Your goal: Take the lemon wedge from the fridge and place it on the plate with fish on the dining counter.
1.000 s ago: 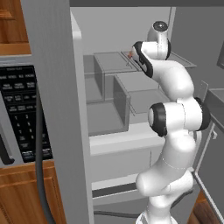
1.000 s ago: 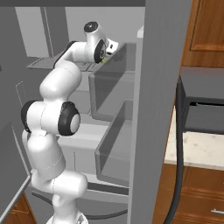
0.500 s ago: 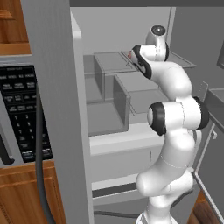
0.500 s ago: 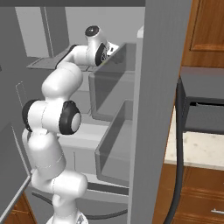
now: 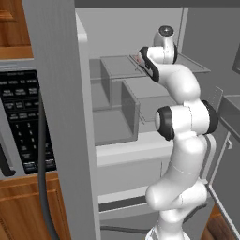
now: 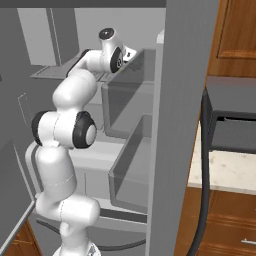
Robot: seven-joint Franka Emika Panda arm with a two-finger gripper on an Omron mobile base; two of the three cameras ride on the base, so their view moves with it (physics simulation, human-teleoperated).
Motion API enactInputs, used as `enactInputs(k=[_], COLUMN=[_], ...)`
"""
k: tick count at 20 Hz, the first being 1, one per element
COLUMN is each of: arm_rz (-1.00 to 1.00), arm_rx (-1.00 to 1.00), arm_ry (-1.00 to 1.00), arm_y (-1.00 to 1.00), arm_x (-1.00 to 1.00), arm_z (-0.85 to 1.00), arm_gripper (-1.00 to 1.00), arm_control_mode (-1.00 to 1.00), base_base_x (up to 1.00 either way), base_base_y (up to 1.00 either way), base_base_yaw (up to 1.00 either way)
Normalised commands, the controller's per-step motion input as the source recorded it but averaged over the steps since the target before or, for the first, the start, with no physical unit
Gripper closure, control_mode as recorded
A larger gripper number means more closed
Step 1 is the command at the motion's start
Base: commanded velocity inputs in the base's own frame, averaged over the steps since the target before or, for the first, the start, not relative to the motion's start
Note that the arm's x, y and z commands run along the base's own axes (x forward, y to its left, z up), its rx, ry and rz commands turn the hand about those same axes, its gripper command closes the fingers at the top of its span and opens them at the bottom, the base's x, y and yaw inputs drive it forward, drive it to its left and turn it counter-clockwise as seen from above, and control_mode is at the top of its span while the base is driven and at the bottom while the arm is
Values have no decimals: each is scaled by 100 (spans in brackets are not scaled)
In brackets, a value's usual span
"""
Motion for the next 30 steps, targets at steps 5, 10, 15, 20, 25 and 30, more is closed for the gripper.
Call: enactInputs(k=[5, 10, 15, 20, 25, 30], arm_rz=[0, 0, 0, -9, -11, -12], arm_rx=[-1, -3, 0, 0, 0, 0], arm_ry=[-3, -14, 0, 0, 0, 0], arm_y=[0, 7, 0, 18, 19, 16], arm_x=[-15, -39, 7, -2, 8, 27], arm_z=[1, 0, -2, -11, -2, 0], arm_gripper=[-100, -100, -100, -100, -100, -100], arm_control_mode=[-100, -100, -100, -100, -100, -100], base_base_x=[0, 0, 0, 0, 0, 0], base_base_y=[0, 0, 0, 0, 0, 0], base_base_yaw=[0, 0, 0, 0, 0, 0])
